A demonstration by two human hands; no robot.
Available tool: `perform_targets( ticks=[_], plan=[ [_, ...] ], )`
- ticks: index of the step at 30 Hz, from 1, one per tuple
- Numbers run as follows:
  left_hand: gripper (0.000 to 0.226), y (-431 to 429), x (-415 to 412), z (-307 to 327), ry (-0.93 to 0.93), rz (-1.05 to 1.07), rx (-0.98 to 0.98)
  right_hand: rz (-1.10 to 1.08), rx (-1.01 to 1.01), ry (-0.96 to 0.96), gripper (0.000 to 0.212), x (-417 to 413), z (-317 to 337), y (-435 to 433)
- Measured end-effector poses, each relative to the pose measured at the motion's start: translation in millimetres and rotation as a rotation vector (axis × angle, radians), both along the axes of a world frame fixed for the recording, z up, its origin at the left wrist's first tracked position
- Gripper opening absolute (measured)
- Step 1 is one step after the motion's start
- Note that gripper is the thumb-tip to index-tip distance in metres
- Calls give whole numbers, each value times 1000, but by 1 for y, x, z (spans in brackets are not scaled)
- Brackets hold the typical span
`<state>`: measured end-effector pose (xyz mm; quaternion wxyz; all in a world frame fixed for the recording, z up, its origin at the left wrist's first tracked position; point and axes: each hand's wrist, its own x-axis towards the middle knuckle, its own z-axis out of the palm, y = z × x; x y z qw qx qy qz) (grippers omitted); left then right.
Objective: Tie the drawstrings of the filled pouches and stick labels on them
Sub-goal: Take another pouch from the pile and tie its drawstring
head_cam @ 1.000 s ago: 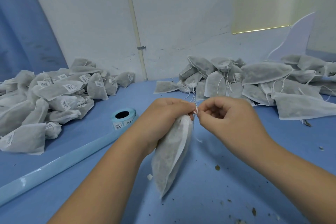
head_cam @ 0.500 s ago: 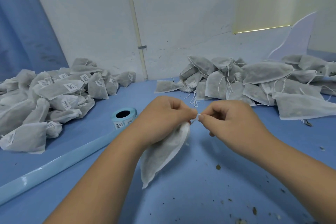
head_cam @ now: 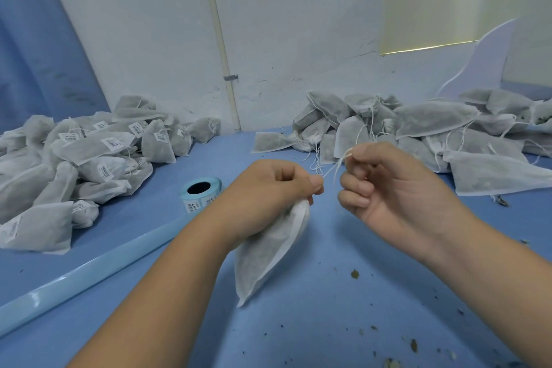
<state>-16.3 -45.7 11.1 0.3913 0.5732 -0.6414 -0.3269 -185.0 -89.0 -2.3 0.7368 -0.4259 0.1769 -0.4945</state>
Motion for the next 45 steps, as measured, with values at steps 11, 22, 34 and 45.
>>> perform_targets(
  ticks=[11,22,34,45],
  plan=[
    [25,-4,1,1,15,85,-123,274,143,-30,9,-4,3,2],
    [26,-7,-13,-13,18,-7,-103,182,116,-119,11,-4,0,0],
    [27,-13,-8,-20,-167,197,-266,503,146,139,18,-26,-2,-21],
    [24,-12,-2,-17,-92,101,-109,166,-28,35,28,-24,-6,-26]
  ],
)
